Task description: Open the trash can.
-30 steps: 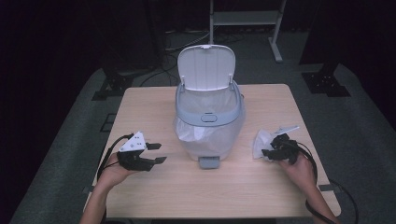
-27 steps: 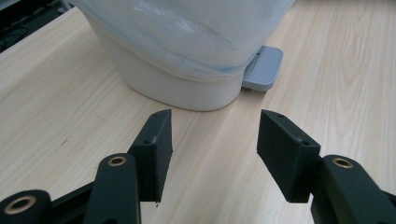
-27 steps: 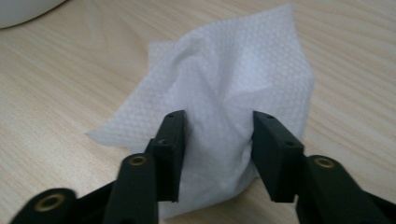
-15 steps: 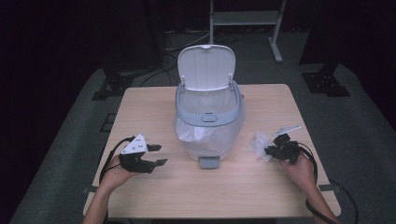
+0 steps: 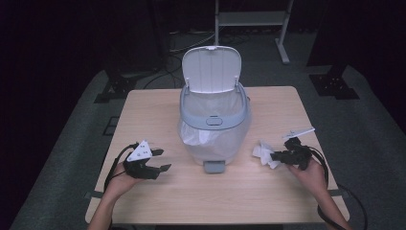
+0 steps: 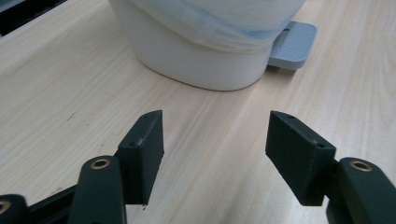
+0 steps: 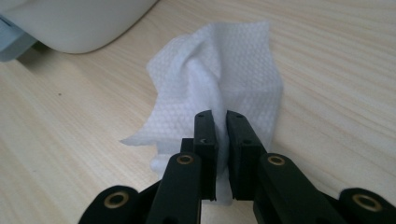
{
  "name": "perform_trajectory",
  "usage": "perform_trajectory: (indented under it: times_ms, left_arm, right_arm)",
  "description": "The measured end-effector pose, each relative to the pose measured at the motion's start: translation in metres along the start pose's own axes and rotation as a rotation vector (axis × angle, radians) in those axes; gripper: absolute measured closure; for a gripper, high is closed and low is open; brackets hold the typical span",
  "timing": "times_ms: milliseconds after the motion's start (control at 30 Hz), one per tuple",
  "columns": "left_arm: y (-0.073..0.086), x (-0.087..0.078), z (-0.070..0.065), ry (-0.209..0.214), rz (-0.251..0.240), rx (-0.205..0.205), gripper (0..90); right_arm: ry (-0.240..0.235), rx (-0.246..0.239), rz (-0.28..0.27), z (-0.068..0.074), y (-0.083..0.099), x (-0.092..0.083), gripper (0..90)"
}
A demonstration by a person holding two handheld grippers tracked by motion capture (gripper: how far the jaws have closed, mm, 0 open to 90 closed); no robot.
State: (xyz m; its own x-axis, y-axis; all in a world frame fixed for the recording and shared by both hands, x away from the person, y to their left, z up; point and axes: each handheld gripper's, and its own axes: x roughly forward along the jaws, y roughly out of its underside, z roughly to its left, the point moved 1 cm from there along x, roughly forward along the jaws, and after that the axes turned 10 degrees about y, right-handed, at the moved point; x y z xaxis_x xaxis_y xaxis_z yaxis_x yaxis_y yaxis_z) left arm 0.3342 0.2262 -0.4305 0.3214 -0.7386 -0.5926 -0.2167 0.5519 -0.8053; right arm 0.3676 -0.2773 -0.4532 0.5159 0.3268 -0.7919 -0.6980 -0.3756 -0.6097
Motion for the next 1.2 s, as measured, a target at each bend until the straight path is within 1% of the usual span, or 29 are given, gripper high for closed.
perform_trajectory:
  times_ms: [133, 233, 267, 300, 400, 533, 600, 633, 700, 733, 833, 900, 1000, 1033, 1200]
  left_arm:
    - [0.006, 0.002, 0.002, -0.002, -0.008, -0.02, 33.0]
    - [0.008, 0.003, 0.002, -0.003, -0.004, -0.023, 32.3]
    - [0.008, 0.003, 0.002, -0.003, -0.004, -0.023, 32.1]
    - [0.009, 0.004, 0.001, -0.009, -0.007, -0.026, 30.5]
    - [0.009, 0.005, 0.001, -0.011, 0.0, -0.024, 28.7]
    - [0.011, 0.007, 0.002, -0.022, 0.009, -0.029, 27.4]
    - [0.012, 0.008, 0.002, -0.028, 0.023, -0.03, 26.7]
    - [0.012, 0.008, 0.002, -0.028, 0.023, -0.03, 26.4]
    - [0.013, 0.009, 0.002, -0.037, 0.029, -0.031, 25.7]
    - [0.013, 0.009, 0.002, -0.045, 0.027, -0.033, 25.1]
    - [0.013, 0.007, 0.003, -0.051, 0.018, -0.04, 22.3]
    - [0.013, 0.005, 0.005, -0.07, 0.004, -0.055, 19.6]
    - [0.014, 0.004, 0.005, -0.072, -0.002, -0.058, 19.3]
    - [0.014, 0.004, 0.005, -0.073, -0.001, -0.059, 19.2]
    - [0.016, 0.006, 0.006, -0.077, 0.005, -0.058, 18.7]
  right_arm:
    - [-0.027, 0.008, -0.003, 0.001, -0.002, -0.01, 82.8]
    - [-0.045, 0.009, -0.008, 0.002, -0.005, -0.017, 82.7]
    - [-0.045, 0.009, -0.008, 0.002, -0.005, -0.017, 82.7]
    - [-0.052, 0.005, -0.015, 0.003, -0.006, -0.022, 82.7]
    - [-0.058, -0.002, -0.02, 0.005, -0.009, -0.029, 82.7]
    - [-0.063, -0.015, -0.023, 0.008, -0.012, -0.039, 82.7]
    - [-0.063, -0.021, -0.023, 0.008, -0.014, -0.044, 82.7]
    - [-0.063, -0.021, -0.023, 0.008, -0.014, -0.044, 82.7]
    - [-0.069, -0.025, -0.025, 0.009, -0.015, -0.05, 82.7]
    - [-0.071, -0.025, -0.024, 0.009, -0.016, -0.053, 82.7]
    - [-0.076, -0.028, -0.023, 0.01, -0.018, -0.058, 82.7]
    - [-0.089, -0.03, -0.034, 0.01, -0.02, -0.065, 82.7]
    - [-0.088, -0.034, -0.038, 0.011, -0.022, -0.068, 82.7]
    - [-0.092, -0.036, -0.041, 0.011, -0.024, -0.072, 82.7]
    - [-0.101, -0.04, -0.05, 0.011, -0.03, -0.081, 82.6]
